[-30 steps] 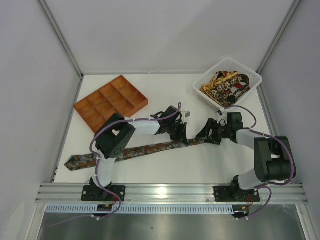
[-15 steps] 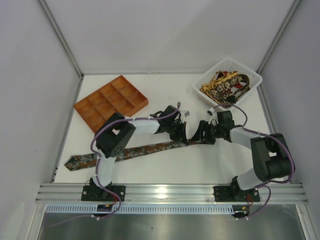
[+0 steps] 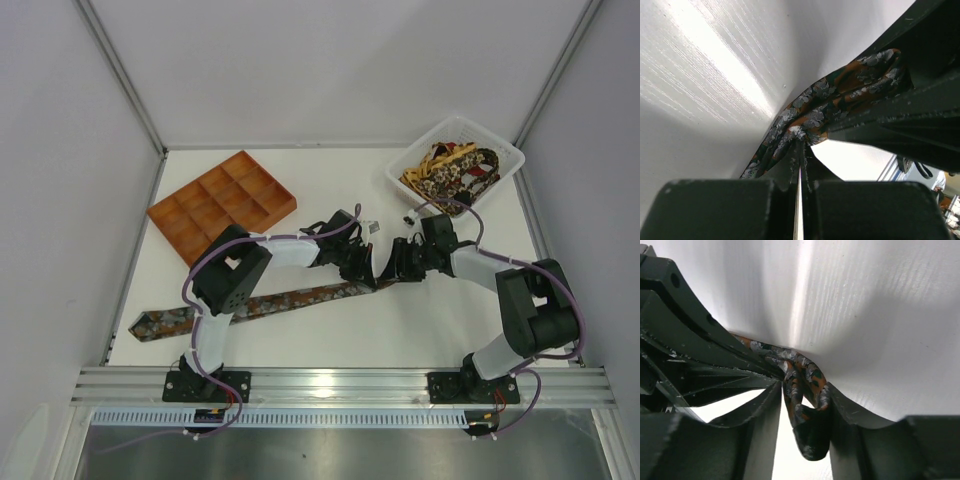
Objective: Roll the ties
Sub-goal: Roll the tie
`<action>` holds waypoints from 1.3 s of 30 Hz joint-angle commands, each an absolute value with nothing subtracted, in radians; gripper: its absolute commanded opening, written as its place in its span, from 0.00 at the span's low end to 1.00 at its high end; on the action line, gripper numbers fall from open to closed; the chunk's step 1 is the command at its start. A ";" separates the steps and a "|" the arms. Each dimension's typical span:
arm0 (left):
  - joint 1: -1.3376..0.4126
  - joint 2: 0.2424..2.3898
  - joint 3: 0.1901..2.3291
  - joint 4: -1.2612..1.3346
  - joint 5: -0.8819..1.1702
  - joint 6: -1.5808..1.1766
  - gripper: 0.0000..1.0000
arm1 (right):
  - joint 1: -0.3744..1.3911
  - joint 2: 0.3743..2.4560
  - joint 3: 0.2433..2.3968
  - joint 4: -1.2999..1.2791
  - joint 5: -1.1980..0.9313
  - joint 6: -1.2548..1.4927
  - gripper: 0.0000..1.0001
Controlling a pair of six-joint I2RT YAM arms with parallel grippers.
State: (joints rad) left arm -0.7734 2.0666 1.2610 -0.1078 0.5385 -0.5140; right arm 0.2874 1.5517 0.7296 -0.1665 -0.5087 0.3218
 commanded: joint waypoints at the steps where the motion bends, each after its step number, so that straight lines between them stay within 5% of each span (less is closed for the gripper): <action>1: -0.765 2.098 1.278 -0.117 0.506 -0.479 0.01 | 0.302 1.554 0.775 -0.190 -0.451 0.296 0.43; 6: -0.765 2.102 1.276 -0.112 0.506 -0.480 0.00 | 0.368 1.563 0.811 -0.224 -0.388 0.305 0.20; 8: -0.765 2.102 1.276 -0.112 0.508 -0.483 0.00 | 0.397 1.577 0.839 -0.253 -0.362 0.305 0.20; 19: -0.764 2.103 1.276 -0.114 0.512 -0.477 0.00 | 0.451 1.594 0.835 -0.279 -0.287 0.305 0.47; 22: -0.764 2.103 1.273 -0.110 0.511 -0.479 0.00 | 0.453 1.598 0.830 -0.281 -0.265 0.311 0.42; 29: -0.764 2.103 1.272 -0.104 0.518 -0.486 0.00 | 0.492 1.606 0.880 -0.328 -0.180 0.304 0.00; 39: -0.739 1.984 1.207 -0.075 0.546 -0.523 0.00 | 0.569 1.660 0.942 -0.443 0.067 0.347 0.00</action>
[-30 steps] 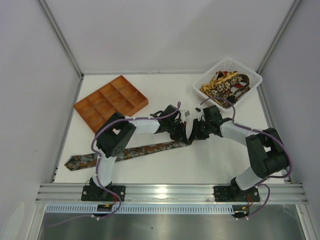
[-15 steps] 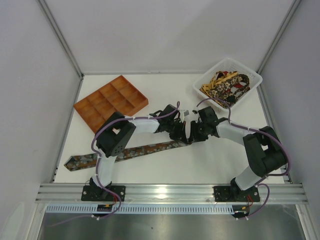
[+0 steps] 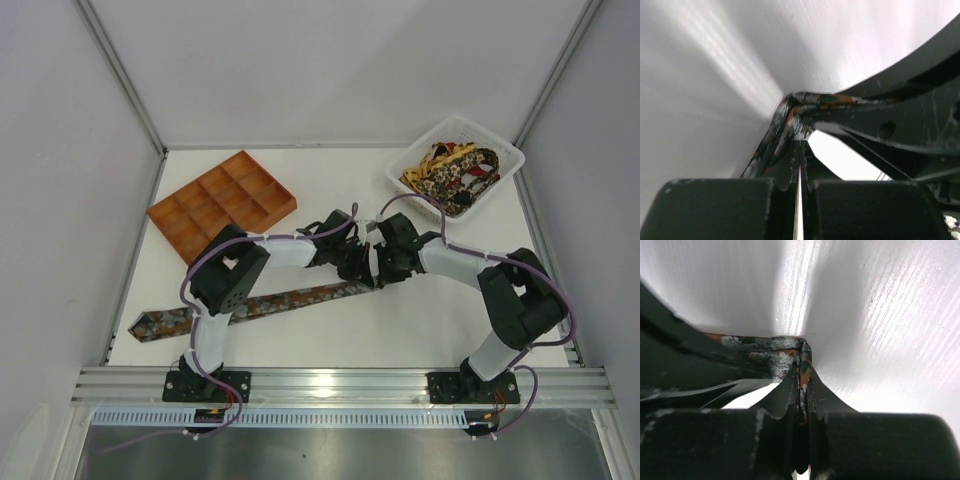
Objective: Roll the ties
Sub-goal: Roll the tie
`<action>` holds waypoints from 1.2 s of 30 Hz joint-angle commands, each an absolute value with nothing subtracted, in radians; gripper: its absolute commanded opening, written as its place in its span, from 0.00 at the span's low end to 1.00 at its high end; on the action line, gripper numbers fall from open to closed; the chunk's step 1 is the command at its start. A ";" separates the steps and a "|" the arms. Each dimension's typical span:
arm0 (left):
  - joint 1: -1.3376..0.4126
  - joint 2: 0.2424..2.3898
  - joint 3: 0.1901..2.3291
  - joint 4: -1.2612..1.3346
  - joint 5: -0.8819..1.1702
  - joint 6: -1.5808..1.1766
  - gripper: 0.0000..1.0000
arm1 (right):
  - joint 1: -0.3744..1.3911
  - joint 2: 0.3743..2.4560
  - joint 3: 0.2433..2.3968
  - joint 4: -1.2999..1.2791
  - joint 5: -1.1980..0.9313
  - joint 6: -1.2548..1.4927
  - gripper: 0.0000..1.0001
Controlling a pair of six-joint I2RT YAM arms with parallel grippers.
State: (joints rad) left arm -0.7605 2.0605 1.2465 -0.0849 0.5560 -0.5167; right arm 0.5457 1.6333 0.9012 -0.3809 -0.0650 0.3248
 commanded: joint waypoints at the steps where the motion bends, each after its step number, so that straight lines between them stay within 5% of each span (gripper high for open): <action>1: -0.736 1.968 1.178 -0.071 0.545 -0.528 0.01 | 0.577 1.663 0.945 -0.455 0.072 0.351 0.00; 14: -0.692 1.934 1.045 -0.020 0.503 -0.572 0.00 | 0.699 1.759 1.032 -0.560 0.273 0.414 0.01; 18: -0.690 1.947 1.032 -0.005 0.502 -0.580 0.00 | 0.733 1.790 1.066 -0.618 0.347 0.410 0.09; 24: -0.690 1.945 1.016 0.006 0.509 -0.583 0.00 | 0.738 1.755 1.078 -0.615 0.327 0.397 0.42; 36: -0.690 1.956 1.023 0.018 0.517 -0.575 0.00 | 0.738 1.669 1.088 -0.589 0.267 0.373 0.46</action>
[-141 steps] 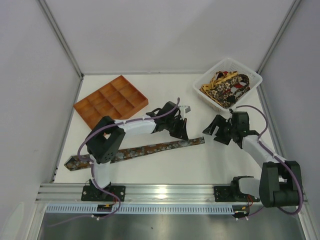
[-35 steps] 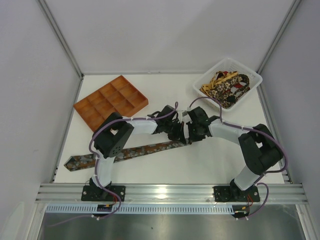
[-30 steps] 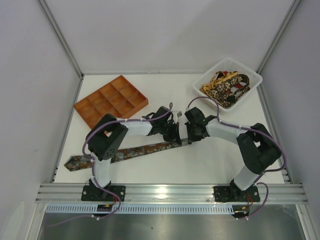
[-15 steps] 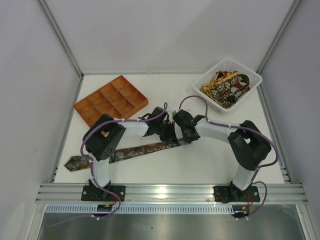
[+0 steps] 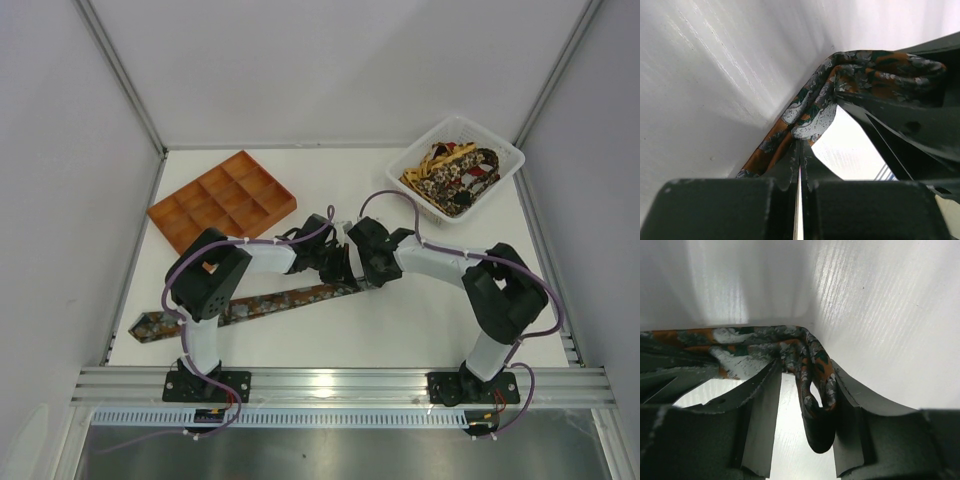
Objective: Roll the ties
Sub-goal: Roll the tie
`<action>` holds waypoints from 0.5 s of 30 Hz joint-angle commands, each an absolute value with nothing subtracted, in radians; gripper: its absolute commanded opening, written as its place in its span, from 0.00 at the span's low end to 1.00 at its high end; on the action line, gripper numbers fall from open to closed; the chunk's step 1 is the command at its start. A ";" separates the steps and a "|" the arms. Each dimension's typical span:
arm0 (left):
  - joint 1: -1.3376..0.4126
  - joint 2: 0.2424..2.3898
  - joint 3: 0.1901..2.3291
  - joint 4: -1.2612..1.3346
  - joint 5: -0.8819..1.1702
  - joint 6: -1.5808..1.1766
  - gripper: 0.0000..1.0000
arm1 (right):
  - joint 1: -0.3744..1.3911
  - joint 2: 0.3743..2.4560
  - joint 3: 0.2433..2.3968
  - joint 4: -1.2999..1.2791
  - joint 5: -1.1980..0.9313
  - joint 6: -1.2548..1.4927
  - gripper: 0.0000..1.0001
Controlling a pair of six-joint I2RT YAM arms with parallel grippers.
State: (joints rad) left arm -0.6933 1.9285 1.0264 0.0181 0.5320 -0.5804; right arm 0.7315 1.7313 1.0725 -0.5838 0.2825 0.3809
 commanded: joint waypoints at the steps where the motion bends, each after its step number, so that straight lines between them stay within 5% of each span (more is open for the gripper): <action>1: -0.690 1.957 1.025 0.018 0.518 -0.575 0.00 | 0.738 1.663 1.089 -0.588 0.265 0.367 0.46; 15: -0.690 1.963 1.039 0.009 0.525 -0.571 0.00 | 0.727 1.620 1.101 -0.589 0.239 0.327 0.47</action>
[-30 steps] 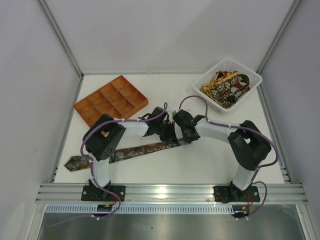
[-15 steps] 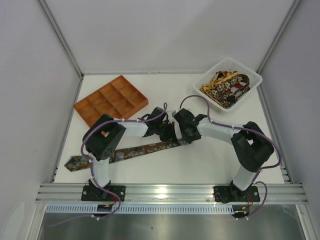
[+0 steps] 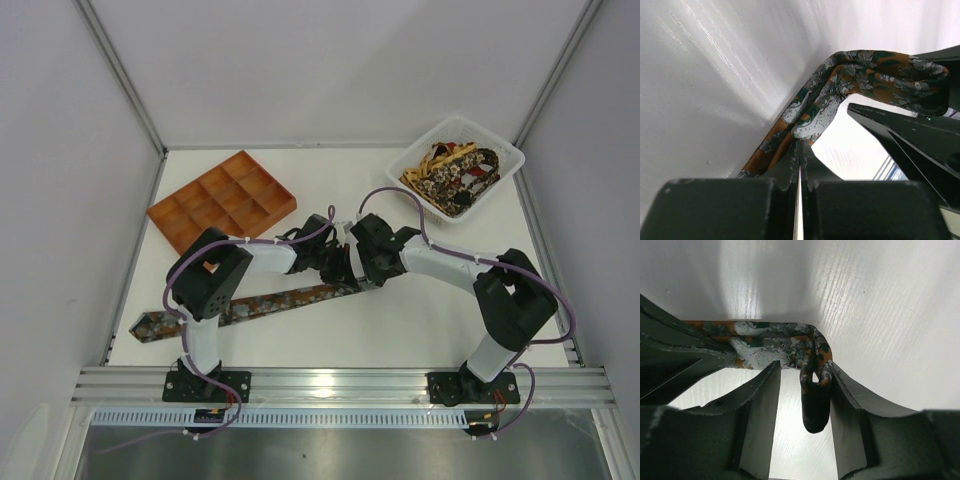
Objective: Roll the ties
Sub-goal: Roll the tie
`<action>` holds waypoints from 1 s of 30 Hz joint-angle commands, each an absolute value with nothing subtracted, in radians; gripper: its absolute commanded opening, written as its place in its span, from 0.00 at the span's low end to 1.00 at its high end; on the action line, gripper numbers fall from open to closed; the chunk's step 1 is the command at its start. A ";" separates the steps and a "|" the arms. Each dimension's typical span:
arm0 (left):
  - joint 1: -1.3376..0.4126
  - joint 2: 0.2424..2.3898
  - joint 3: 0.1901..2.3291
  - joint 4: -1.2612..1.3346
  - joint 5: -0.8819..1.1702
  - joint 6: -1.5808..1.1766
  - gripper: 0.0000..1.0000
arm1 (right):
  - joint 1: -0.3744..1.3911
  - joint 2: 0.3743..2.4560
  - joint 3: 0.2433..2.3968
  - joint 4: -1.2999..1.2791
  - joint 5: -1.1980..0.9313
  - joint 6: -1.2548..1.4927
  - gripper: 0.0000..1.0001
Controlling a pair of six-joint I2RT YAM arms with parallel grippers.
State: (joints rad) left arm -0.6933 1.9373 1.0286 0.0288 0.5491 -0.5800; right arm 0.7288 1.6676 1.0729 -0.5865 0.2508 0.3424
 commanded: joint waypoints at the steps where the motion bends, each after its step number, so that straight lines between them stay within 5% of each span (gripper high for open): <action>1: -0.690 1.965 1.040 0.009 0.526 -0.571 0.01 | 0.729 1.618 1.103 -0.592 0.241 0.327 0.47; 19: -0.690 1.959 1.052 -0.015 0.522 -0.560 0.00 | 0.713 1.582 1.127 -0.591 0.132 0.328 0.47; 30: -0.692 1.956 1.054 -0.017 0.523 -0.554 0.00 | 0.623 1.554 1.071 -0.514 -0.136 0.334 0.50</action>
